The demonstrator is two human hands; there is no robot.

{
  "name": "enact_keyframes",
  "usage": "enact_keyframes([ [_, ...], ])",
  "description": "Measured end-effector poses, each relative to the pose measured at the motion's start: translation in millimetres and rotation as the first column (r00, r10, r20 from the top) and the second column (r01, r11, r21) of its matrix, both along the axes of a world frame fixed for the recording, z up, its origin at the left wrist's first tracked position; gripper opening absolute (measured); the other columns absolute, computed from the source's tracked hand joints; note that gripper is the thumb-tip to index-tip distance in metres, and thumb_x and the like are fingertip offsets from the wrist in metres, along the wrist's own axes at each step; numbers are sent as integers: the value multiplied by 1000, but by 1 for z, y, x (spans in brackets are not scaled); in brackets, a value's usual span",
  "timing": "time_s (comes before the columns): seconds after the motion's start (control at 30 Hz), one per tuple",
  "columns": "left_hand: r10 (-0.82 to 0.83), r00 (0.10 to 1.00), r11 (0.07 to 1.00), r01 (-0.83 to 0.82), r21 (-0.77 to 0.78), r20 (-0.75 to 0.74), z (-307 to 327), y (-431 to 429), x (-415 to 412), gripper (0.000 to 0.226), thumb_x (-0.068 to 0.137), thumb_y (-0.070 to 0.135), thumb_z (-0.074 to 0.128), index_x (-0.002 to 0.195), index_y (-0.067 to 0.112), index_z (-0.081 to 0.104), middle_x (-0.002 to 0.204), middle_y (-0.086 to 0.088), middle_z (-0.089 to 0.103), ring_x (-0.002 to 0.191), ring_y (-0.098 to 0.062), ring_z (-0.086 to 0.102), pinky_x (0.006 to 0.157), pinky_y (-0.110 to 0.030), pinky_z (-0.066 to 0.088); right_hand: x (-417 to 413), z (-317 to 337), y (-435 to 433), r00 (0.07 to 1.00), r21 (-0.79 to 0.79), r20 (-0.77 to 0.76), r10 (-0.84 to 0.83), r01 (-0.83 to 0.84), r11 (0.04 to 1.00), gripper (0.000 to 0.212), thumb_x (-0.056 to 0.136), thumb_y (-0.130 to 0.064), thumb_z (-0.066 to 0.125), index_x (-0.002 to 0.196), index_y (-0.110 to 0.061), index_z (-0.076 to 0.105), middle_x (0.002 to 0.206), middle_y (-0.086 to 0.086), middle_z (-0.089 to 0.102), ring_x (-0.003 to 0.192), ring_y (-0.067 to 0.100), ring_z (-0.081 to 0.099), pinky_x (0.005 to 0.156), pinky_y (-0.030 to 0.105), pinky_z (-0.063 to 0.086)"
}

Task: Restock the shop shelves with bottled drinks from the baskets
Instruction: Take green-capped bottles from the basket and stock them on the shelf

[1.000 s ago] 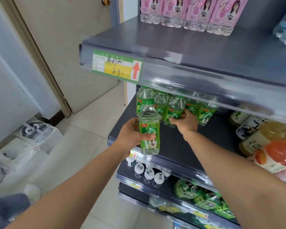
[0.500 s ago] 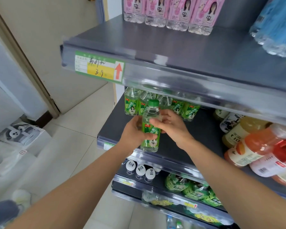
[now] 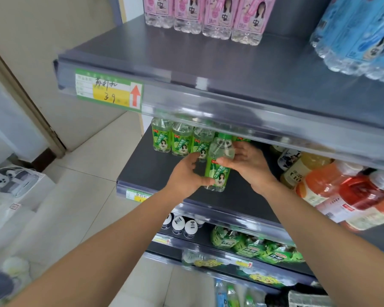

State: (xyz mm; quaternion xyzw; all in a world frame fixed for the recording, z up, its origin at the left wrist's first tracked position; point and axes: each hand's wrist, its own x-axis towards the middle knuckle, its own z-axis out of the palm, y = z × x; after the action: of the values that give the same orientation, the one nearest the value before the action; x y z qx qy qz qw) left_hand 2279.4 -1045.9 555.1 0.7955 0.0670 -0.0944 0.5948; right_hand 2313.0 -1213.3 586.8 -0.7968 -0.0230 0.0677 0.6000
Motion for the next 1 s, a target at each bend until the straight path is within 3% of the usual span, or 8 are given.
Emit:
enact_keyframes([
  [0.13, 64, 998, 994, -62, 89, -20, -7, 14, 9, 82, 74, 13, 81, 145, 14, 39, 146, -7, 45, 133, -24, 43, 108, -37, 38, 11, -2, -1, 998, 11, -1, -71, 71, 997, 45, 67, 0, 83, 86, -30, 56, 87, -17, 63, 76, -8, 61, 67, 8, 48],
  [0.3, 177, 983, 954, -181, 237, 39, -14, 37, 24, 73, 77, 22, 79, 141, 15, 43, 141, -5, 49, 126, -24, 50, 89, -24, 35, 30, -12, 3, 990, 30, -1, -138, 138, 990, 48, 72, 0, 80, 104, -21, 51, 88, -19, 55, 78, -6, 55, 69, 8, 44],
  [0.43, 267, 959, 907, -283, 311, 93, -18, 52, 36, 76, 75, 22, 79, 140, 15, 43, 136, -10, 48, 122, -27, 51, 88, -28, 40, 43, -19, 6, 983, 22, 8, -182, 181, 983, 51, 72, -7, 82, 115, -17, 55, 99, -14, 55, 99, 9, 56, 93, 26, 43],
  [0.57, 356, 928, 873, -373, 315, 112, -21, 63, 44, 84, 73, 19, 80, 143, 14, 33, 136, -13, 41, 125, -31, 45, 104, -42, 40, 51, -27, 9, 980, -3, 52, -191, 192, 981, 45, 73, -12, 82, 103, -24, 51, 90, -21, 52, 92, 7, 54, 96, 30, 45],
  [0.67, 395, 912, 860, -408, 305, 108, -24, 68, 50, 95, 73, 17, 80, 148, 17, 22, 140, -13, 35, 128, -34, 41, 104, -50, 40, 49, -35, 8, 965, -79, 150, -217, 230, 970, 44, 71, -24, 84, 104, -27, 54, 97, -14, 57, 96, 11, 58, 90, 29, 48],
  [0.8, 366, 924, 879, -383, 285, 112, -24, 70, 57, 101, 76, 10, 77, 151, 17, 10, 144, -13, 41, 132, -33, 40, 103, -48, 42, 48, -48, 5, 944, -163, 189, -271, 302, 939, 44, 67, -26, 87, 88, -30, 49, 91, -6, 63, 89, 17, 66, 83, 33, 54],
  [0.9, 347, 933, 905, -359, 229, 91, -26, 72, 61, 79, 78, 7, 73, 141, 20, 27, 130, -4, 57, 120, -31, 54, 86, -40, 48, 51, -55, 4, 957, -264, 153, -247, 280, 923, 42, 69, -23, 85, 96, -22, 53, 94, -2, 64, 91, 17, 64, 87, 36, 53],
  [1.0, 331, 938, 917, -345, 201, 103, -29, 73, 64, 69, 79, 8, 71, 135, 30, 36, 119, 2, 65, 111, -27, 60, 85, -43, 53, 54, -58, 6, 955, -274, 156, -253, 288, 918, 37, 72, -21, 83, 96, -21, 54, 95, -2, 64, 88, 16, 62, 82, 32, 52],
])
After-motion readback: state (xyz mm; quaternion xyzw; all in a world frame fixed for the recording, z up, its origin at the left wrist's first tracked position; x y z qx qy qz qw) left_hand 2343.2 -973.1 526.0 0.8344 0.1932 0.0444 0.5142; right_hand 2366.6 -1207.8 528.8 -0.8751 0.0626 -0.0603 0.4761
